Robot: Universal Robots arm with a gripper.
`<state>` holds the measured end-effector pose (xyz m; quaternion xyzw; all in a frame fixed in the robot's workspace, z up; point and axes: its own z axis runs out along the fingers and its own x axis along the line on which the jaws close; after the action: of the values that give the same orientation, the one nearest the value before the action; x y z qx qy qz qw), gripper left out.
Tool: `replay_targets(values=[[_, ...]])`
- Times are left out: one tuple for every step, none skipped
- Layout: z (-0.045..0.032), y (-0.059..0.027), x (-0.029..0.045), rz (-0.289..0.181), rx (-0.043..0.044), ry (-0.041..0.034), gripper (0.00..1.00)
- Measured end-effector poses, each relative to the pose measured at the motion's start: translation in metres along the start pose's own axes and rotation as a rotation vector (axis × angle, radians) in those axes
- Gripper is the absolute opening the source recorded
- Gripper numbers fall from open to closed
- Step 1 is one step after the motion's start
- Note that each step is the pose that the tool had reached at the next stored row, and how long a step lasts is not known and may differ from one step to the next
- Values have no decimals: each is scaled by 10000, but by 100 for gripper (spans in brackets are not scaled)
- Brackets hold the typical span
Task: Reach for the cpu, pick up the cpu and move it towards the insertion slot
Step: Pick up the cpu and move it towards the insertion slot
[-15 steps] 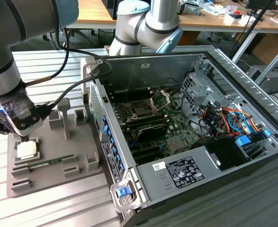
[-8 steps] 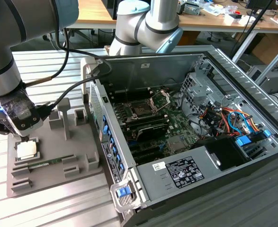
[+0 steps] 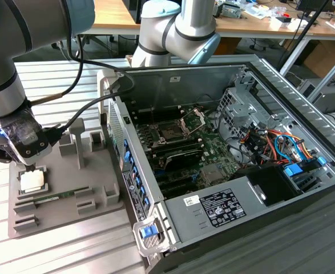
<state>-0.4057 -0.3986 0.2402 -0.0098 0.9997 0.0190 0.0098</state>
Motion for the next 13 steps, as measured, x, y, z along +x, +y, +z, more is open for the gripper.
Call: replay_targets(values=[[1, 0, 0, 0, 0, 0, 11], [2, 0, 0, 0, 0, 0, 11], [5, 0, 0, 0, 0, -1, 11], [6, 0, 0, 0, 0, -1, 11], [7, 0, 0, 0, 0, -1, 11], [9, 0, 0, 0, 0, -1, 11], [10, 0, 0, 1, 0, -1, 11], [13, -1, 0, 0, 0, -1, 11], [24, -1, 1, 1, 0, -3, 11], [32, -2, 1, 0, 0, -4, 11], [41, -2, 1, 0, 0, -5, 11], [43, -2, 1, 0, 0, -4, 11], [44, -2, 1, 0, 0, -6, 11]])
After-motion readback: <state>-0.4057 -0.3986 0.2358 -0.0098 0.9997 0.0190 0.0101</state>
